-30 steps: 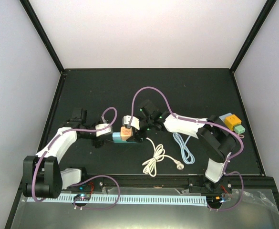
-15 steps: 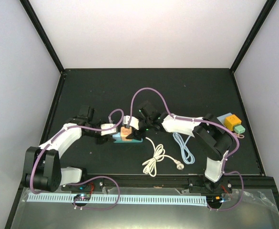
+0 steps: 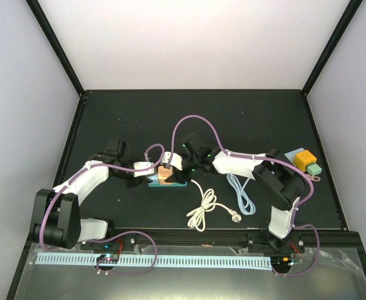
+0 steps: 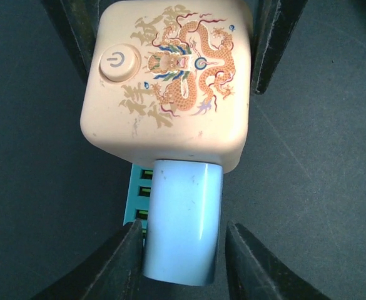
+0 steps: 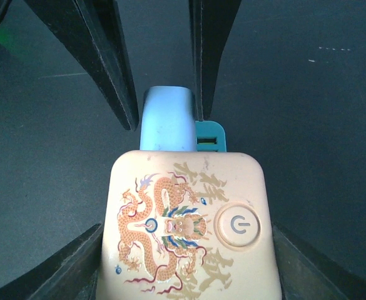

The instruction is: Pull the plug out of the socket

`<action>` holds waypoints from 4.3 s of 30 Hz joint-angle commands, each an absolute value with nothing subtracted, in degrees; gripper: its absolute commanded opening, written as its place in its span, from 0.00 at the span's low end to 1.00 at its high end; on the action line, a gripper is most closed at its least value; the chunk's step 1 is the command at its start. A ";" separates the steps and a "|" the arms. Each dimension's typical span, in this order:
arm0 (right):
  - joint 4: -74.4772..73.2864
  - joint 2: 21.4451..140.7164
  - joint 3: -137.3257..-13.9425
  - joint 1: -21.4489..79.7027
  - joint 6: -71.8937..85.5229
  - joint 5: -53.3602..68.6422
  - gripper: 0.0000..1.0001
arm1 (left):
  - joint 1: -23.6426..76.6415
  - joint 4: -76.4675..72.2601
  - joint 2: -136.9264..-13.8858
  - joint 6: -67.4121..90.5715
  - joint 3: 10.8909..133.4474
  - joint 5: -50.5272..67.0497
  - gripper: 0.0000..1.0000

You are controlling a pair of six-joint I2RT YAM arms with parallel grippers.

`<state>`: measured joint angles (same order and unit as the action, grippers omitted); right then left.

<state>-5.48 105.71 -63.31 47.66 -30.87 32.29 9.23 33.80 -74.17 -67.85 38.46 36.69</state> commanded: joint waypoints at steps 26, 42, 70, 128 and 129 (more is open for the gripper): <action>-3.40 109.55 -64.95 47.93 -29.91 34.27 0.51 | 11.17 33.38 -76.16 -65.99 40.78 33.31 0.26; -8.69 110.79 -62.81 44.68 -34.55 32.69 0.10 | 8.89 36.92 -76.19 -69.65 41.43 26.37 0.06; -13.54 113.97 -65.30 44.16 -34.77 29.20 0.06 | -5.77 43.18 -75.18 -74.17 49.71 27.32 0.04; -13.01 114.16 -66.18 44.21 -32.24 31.64 0.10 | -3.38 -4.71 -121.26 -47.53 75.69 -28.80 0.33; -13.06 114.31 -66.26 44.21 -32.25 31.56 0.10 | -3.21 -4.27 -121.29 -47.28 75.86 -28.68 0.38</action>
<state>-7.27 110.93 -67.29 45.12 -32.25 35.46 -3.81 -3.55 -120.16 -46.65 73.25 -26.96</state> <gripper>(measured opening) 0.624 0.324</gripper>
